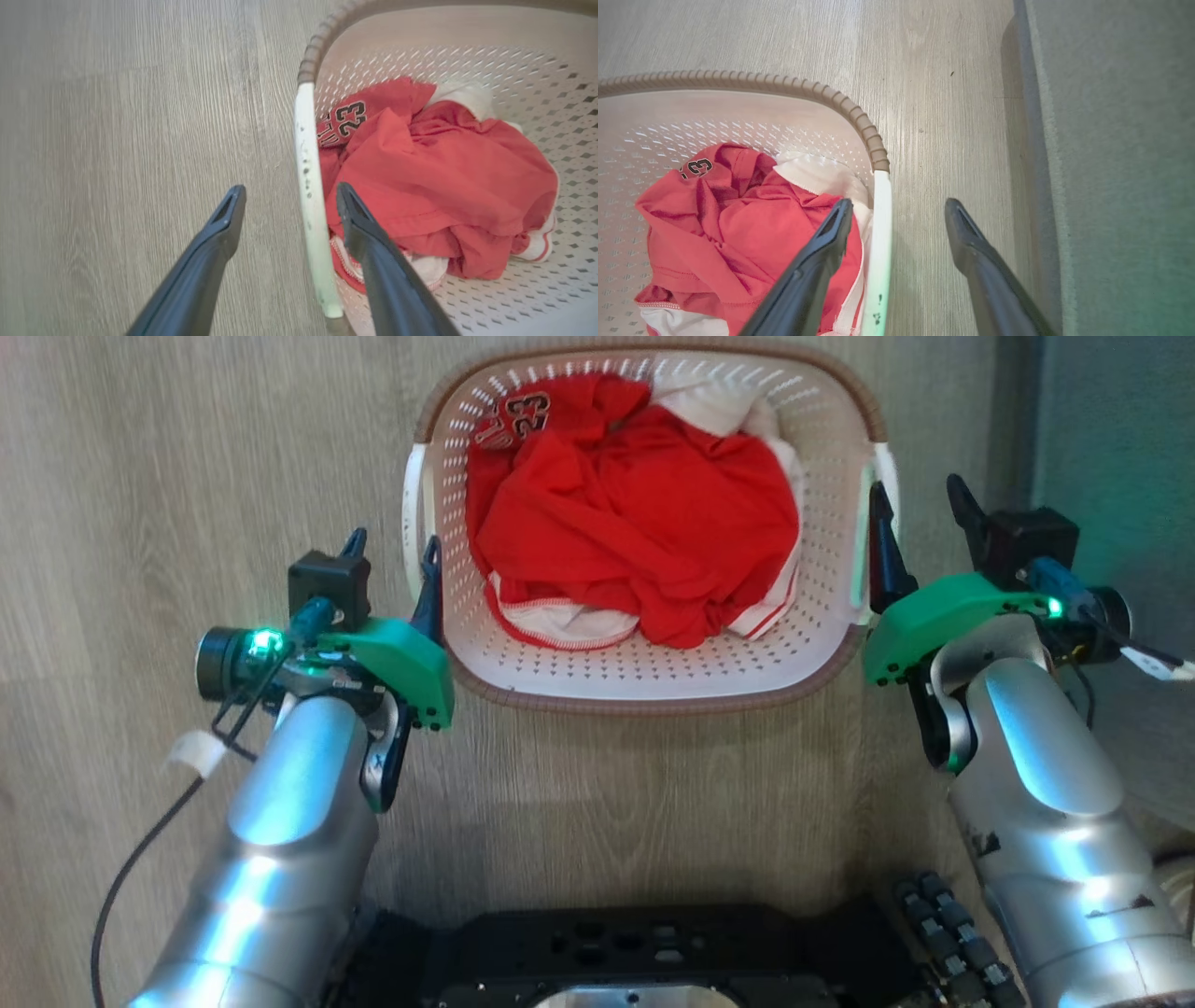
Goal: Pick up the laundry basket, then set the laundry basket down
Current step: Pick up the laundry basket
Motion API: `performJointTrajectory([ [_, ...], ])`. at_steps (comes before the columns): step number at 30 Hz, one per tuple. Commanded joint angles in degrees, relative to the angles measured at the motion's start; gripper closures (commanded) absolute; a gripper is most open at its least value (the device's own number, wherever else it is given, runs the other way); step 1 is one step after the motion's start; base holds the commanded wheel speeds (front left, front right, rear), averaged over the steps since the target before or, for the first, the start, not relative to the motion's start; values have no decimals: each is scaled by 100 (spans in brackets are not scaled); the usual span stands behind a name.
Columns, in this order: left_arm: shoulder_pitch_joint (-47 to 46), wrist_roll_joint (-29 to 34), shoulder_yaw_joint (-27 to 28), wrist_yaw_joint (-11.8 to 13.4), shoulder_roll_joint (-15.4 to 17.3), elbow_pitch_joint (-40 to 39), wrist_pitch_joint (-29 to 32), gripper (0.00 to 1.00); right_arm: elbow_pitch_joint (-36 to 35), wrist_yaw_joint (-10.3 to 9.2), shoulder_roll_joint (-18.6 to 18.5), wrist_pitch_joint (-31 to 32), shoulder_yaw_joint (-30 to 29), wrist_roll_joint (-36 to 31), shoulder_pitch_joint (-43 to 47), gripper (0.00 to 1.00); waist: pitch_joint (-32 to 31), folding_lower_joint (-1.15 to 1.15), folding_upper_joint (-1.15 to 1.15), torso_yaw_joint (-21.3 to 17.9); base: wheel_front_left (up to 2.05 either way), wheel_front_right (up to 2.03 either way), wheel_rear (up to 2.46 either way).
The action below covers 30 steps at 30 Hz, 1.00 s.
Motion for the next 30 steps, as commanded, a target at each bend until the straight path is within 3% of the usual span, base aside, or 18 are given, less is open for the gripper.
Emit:
performJointTrajectory([
  [1, 19, -101, 73, 20, 105, 72, -37, 0, -38, -1, 35, -70, 153, 41, 121, 0, 132, 0, 0, 63, 0, 0, 0],
  [16, -681, -451, -774, -89, 105, 795, -37, 0, 434, -1, 35, -70, 372, 103, -144, 0, 475, 0, 0, 211, 0, 0, 0],
  [28, -991, -564, -1365, -5, 105, 1040, -37, 0, 699, -1, 35, -70, 396, 132, -284, 0, 609, 0, 0, 231, 0, 0, 0],
  [30, -1036, -604, -1422, 12, 105, 1067, -37, 0, 754, -1, 35, -70, 393, 146, -320, 11, 632, 0, 0, 234, 0, 0, 0],
])
